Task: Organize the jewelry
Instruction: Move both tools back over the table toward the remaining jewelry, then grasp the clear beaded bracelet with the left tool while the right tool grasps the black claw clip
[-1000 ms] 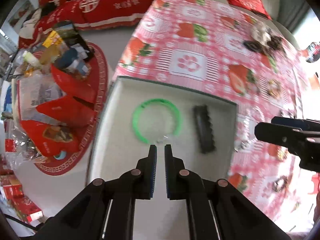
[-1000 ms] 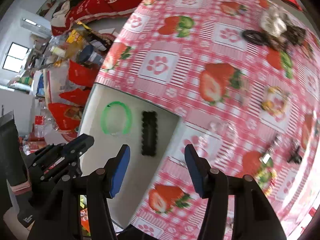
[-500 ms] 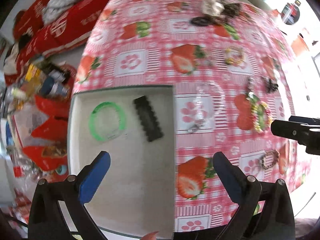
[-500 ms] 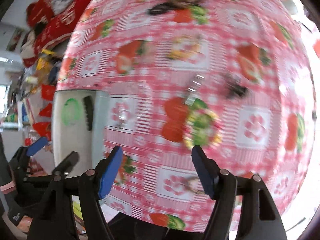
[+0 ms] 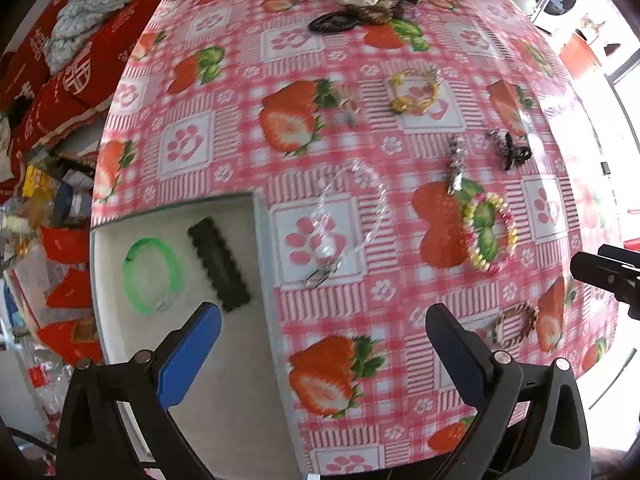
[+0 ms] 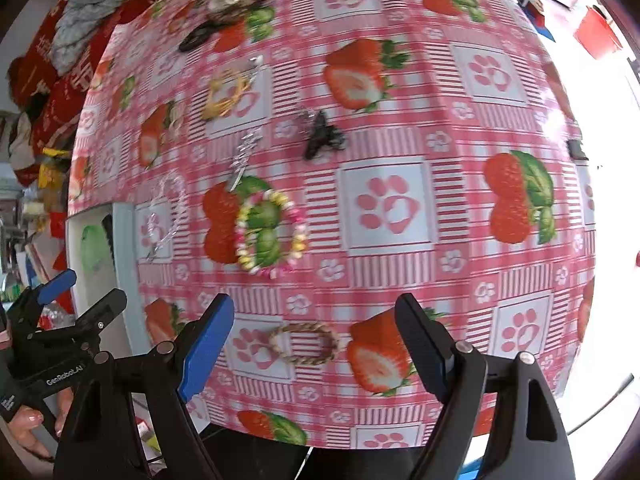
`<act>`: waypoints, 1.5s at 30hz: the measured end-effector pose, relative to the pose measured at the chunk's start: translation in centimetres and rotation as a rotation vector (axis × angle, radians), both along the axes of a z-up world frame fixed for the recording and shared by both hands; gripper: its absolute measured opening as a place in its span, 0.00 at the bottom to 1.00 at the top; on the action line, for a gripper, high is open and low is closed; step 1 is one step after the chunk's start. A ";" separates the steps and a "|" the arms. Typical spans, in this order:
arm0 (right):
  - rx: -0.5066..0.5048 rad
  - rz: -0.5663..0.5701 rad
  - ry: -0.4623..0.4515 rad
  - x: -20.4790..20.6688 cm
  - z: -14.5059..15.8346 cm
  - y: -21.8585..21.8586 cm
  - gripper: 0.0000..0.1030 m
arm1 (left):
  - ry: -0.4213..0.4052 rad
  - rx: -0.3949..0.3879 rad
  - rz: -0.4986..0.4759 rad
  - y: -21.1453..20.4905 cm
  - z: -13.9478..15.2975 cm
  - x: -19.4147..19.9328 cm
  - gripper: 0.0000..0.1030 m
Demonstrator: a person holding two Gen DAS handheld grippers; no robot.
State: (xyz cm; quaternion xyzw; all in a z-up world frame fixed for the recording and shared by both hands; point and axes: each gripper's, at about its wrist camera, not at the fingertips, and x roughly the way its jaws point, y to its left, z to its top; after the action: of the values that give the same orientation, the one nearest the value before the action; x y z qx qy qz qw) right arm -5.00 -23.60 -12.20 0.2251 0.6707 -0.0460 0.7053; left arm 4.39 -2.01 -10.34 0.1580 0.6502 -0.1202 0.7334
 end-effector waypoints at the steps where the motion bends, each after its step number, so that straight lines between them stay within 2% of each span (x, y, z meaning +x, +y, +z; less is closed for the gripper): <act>1: -0.004 -0.009 0.001 0.0 -0.1 -0.3 0.82 | -0.008 0.001 -0.004 -0.3 0.0 0.1 1.00; 8: -0.015 -0.044 0.007 1.8 -1.2 -2.6 0.82 | -0.020 -0.012 -0.025 -2.6 -0.9 1.6 1.00; 10: -0.015 -0.044 0.002 2.6 -1.3 -2.9 0.82 | -0.012 -0.004 -0.028 -3.1 -1.5 1.9 0.90; 17: -0.015 -0.024 0.001 4.8 -2.2 -3.2 0.82 | -0.003 -0.003 -0.014 -3.8 -3.0 2.6 0.90; 18: -0.015 -0.021 0.003 5.1 -2.3 -3.2 0.82 | -0.002 -0.004 -0.013 -3.9 -3.3 2.7 0.88; 19: -0.016 -0.019 0.004 5.4 -2.5 -3.2 0.82 | -0.002 -0.003 -0.012 -3.9 -3.5 2.8 0.81; 20: -0.018 -0.018 0.005 5.6 -2.7 -3.2 0.82 | 0.005 0.002 -0.012 -4.0 -3.8 3.0 0.78; 29: -0.021 -0.021 0.015 8.4 -4.8 -3.3 0.82 | 0.029 0.011 0.019 -3.7 -6.2 4.3 0.77; 34: -0.030 -0.003 0.021 9.8 -5.8 -2.8 0.71 | 0.043 0.014 0.032 -3.5 -7.3 4.6 0.77; 39: -0.060 0.025 0.019 10.8 -6.3 -2.0 0.71 | 0.036 -0.013 0.037 -3.7 -7.3 4.4 0.77; 41: -0.079 0.043 0.018 11.1 -6.3 -1.7 0.69 | 0.036 -0.022 0.038 -3.5 -7.4 4.5 0.74; 45: -0.134 0.065 0.021 11.3 -6.3 -0.6 0.54 | 0.038 -0.043 0.031 -3.6 -7.1 4.2 0.60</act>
State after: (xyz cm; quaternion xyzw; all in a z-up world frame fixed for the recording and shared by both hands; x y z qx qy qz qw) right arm 6.26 -24.25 -18.48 0.1552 0.6803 -0.0702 0.7129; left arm 8.63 -5.57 -17.42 0.1299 0.6636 -0.1261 0.7259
